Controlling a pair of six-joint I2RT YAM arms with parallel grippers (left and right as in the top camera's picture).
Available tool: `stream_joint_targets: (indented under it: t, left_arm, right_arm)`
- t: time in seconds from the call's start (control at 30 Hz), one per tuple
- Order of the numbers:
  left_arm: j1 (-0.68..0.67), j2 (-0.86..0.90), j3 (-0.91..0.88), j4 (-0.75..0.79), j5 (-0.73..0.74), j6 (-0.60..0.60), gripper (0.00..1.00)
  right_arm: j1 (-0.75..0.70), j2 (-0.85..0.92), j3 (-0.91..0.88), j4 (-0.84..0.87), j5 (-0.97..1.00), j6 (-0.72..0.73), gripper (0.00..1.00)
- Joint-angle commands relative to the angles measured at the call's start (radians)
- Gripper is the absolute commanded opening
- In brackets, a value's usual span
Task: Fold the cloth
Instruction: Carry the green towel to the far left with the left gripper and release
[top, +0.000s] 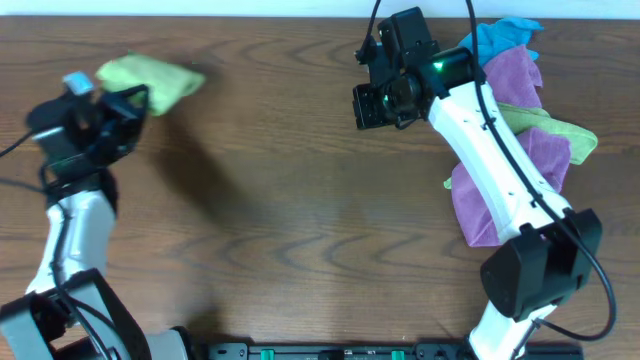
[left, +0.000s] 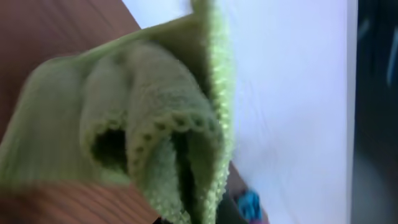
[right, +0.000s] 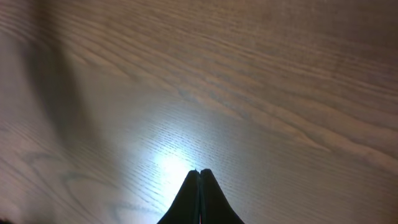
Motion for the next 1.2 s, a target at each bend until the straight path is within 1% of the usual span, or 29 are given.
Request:
stream_joint_targets:
  t: [0.0, 0.1, 0.17, 0.3, 0.43, 0.5, 0.57, 0.67, 0.8, 1.07, 1.1, 1.13, 1.17]
  left_arm:
    - [0.061, 0.022, 0.017, 0.006, 0.013, 0.033, 0.05]
    - [0.073, 0.077, 0.056, -0.006, 0.044, 0.137, 0.05]
    - [0.066, 0.148, 0.123, -0.047, 0.049, 0.185, 0.05]
    - [0.065, 0.271, 0.239, -0.05, 0.044, 0.219, 0.05]
    - [0.056, 0.423, 0.413, -0.072, 0.053, 0.224, 0.05]
    - [0.039, 0.519, 0.536, -0.145, 0.058, 0.249, 0.06]
    - [0.027, 0.587, 0.614, -0.231, 0.053, 0.282, 0.06]
    - [0.024, 0.645, 0.641, -0.254, 0.016, 0.288, 0.06]
    - [0.026, 0.679, 0.641, -0.293, 0.008, 0.301, 0.05]
    - [0.035, 0.69, 0.642, -0.324, -0.033, 0.319, 0.06]
    - [0.037, 0.69, 0.642, -0.334, -0.035, 0.319, 0.07]
    - [0.039, 0.69, 0.642, -0.347, -0.034, 0.319, 0.26]
    - [0.042, 0.69, 0.642, -0.366, -0.034, 0.319, 0.68]
  right_arm:
    - [-0.001, 0.001, 0.006, -0.005, 0.01, -0.016, 0.01]
    - [0.006, 0.001, 0.006, -0.006, 0.009, -0.016, 0.01]
    - [0.011, 0.001, 0.006, -0.011, 0.01, -0.016, 0.01]
    - [0.019, 0.001, 0.006, -0.016, 0.01, -0.016, 0.01]
    - [0.023, 0.001, 0.006, -0.02, 0.01, -0.023, 0.01]
    - [0.024, 0.001, 0.006, -0.021, 0.01, -0.023, 0.01]
    - [0.026, 0.001, 0.006, -0.022, 0.01, -0.023, 0.01]
    - [0.026, 0.001, 0.006, -0.026, 0.01, -0.023, 0.01]
    - [0.026, 0.001, 0.006, -0.027, 0.009, -0.023, 0.01]
    - [0.044, 0.001, 0.006, -0.022, 0.01, -0.023, 0.01]
    - [0.045, 0.001, 0.006, -0.017, 0.01, -0.023, 0.01]
    - [0.047, 0.001, 0.006, -0.012, 0.01, -0.023, 0.02]
    - [0.049, 0.001, 0.006, -0.008, 0.01, -0.023, 0.01]
